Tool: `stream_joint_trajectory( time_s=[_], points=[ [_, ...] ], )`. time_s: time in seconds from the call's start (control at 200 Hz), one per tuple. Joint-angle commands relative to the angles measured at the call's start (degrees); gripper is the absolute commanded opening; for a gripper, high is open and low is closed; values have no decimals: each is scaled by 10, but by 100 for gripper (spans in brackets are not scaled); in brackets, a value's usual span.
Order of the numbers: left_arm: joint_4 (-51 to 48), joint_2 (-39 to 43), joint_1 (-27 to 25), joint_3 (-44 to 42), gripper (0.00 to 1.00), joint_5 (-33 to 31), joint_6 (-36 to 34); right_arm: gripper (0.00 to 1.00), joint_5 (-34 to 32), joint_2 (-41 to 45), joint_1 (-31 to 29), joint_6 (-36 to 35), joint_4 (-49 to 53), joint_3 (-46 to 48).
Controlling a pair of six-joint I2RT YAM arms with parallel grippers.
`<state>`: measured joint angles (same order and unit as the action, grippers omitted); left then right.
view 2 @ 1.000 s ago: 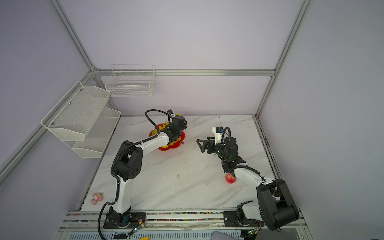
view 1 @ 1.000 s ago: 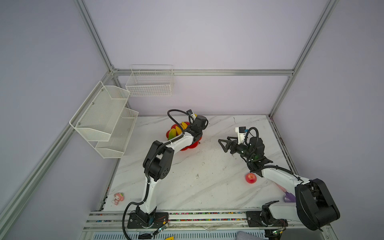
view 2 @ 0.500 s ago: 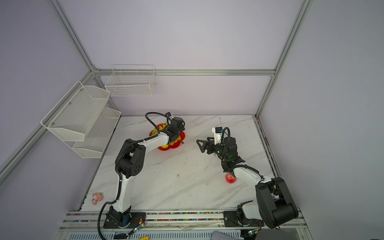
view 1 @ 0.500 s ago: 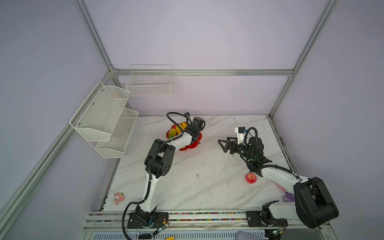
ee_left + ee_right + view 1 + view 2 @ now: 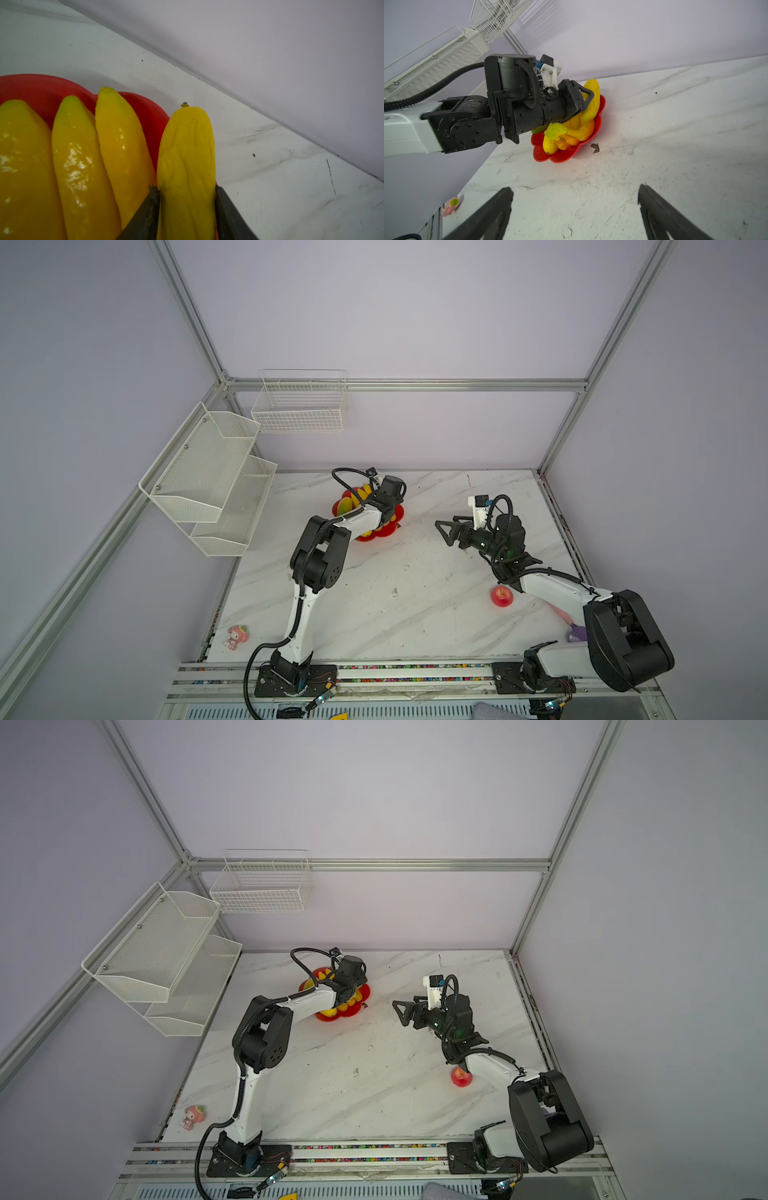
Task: Place and organize the fake fruits in the fruit bowl
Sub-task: 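Lower the yellow fruit into the bowl beside the bananas and open the gripper, then move the left gripper to the red apple on the table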
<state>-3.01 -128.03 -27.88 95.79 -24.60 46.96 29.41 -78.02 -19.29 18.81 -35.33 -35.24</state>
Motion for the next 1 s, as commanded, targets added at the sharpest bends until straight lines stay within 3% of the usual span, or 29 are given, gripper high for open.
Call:
stream_joint_trajectory(
  time_s=[0.0,0.27,0.54,0.73,0.88,0.995],
  points=[
    [12,10,3,11,47,4,-3,97,1,-4,0,-7,-18,-13],
    [31,43,3,-12,57,5,-27,97,1,-3,0,-7,-15,-13],
    [48,116,3,-53,67,13,-94,97,-15,6,5,3,-11,-6],
    [45,182,-5,-108,70,39,-151,97,17,25,71,56,5,7],
    [47,242,-72,-159,72,111,-277,97,47,34,174,126,62,36],
    [58,274,-151,-210,79,196,-388,97,64,65,211,158,96,73]
  ],
)
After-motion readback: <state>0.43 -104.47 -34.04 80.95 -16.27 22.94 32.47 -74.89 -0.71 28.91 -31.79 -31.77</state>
